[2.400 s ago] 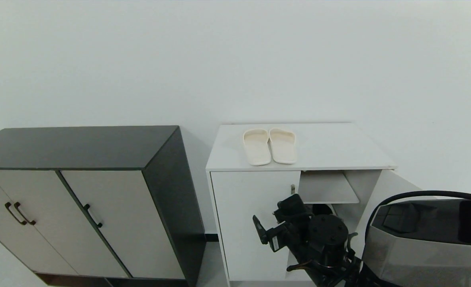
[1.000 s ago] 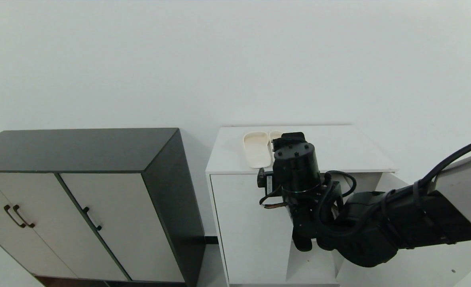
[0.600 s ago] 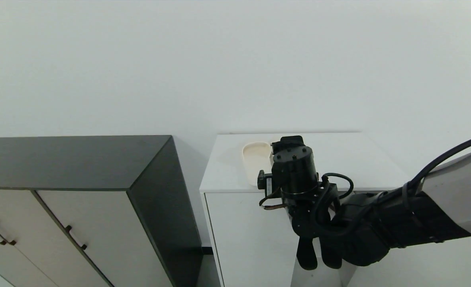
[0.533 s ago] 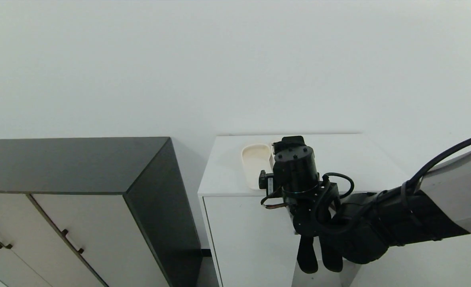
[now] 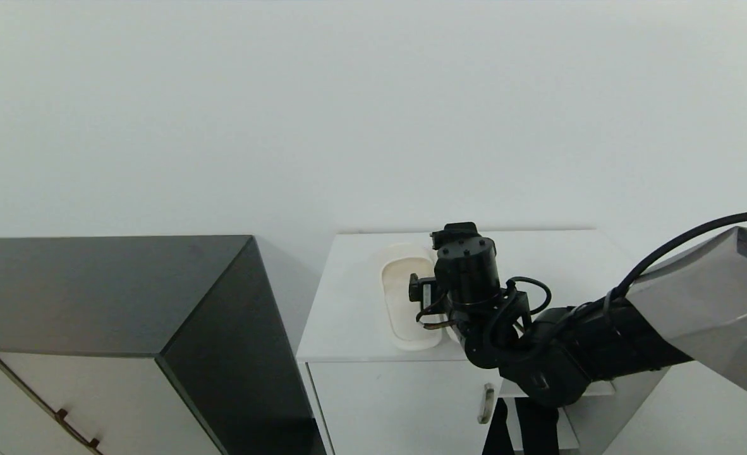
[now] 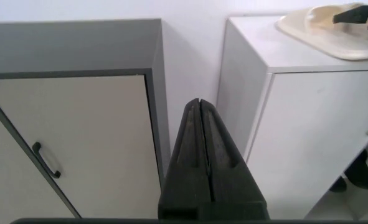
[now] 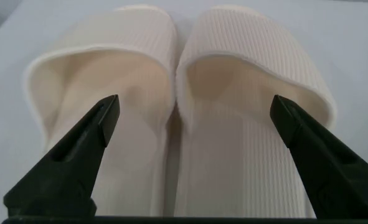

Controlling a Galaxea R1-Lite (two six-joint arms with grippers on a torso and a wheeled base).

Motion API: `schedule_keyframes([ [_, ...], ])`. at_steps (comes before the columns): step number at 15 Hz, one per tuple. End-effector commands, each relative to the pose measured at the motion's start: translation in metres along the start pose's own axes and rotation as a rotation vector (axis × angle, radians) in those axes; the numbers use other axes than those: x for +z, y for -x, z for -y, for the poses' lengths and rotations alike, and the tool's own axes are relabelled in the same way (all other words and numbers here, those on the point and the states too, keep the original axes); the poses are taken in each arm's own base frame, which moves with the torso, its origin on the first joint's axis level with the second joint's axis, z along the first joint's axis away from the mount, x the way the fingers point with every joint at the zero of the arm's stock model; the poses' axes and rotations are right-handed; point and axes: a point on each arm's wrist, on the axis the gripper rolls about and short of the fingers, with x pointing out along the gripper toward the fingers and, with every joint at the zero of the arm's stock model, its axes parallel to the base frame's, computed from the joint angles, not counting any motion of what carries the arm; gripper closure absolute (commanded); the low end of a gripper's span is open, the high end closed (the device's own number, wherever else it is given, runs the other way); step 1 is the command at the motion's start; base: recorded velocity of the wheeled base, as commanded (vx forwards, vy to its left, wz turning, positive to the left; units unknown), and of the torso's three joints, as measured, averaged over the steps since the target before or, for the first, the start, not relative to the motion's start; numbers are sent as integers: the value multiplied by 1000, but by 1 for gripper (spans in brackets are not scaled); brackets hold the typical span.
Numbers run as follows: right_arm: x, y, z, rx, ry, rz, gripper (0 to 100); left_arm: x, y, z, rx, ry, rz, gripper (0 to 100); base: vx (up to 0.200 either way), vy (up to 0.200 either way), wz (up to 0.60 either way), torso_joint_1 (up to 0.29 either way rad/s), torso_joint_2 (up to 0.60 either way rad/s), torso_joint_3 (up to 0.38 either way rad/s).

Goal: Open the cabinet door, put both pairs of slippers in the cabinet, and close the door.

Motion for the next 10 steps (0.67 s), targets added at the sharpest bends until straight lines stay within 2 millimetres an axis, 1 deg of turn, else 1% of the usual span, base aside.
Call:
schedule_keyframes([
  [1,-2,-3,-2,0,2,-1,0,0,0,0,1,0,1,100,0,0,0,0,0,0],
  [5,-5,-12,-9,17,-3,2,0,0,0,0,1,0,1,100,0,0,0,0,0,0],
  [7,-6,-20,-12,37,-3,2,0,0,0,0,1,0,1,100,0,0,0,0,0,0],
  [8,-6,-27,-13,31,-5,9,0,0,0,0,1,0,1,100,0,0,0,0,0,0],
  [10,-5,-37,-12,18,8,19,0,0,0,0,1,0,1,100,0,0,0,0,0,0],
])
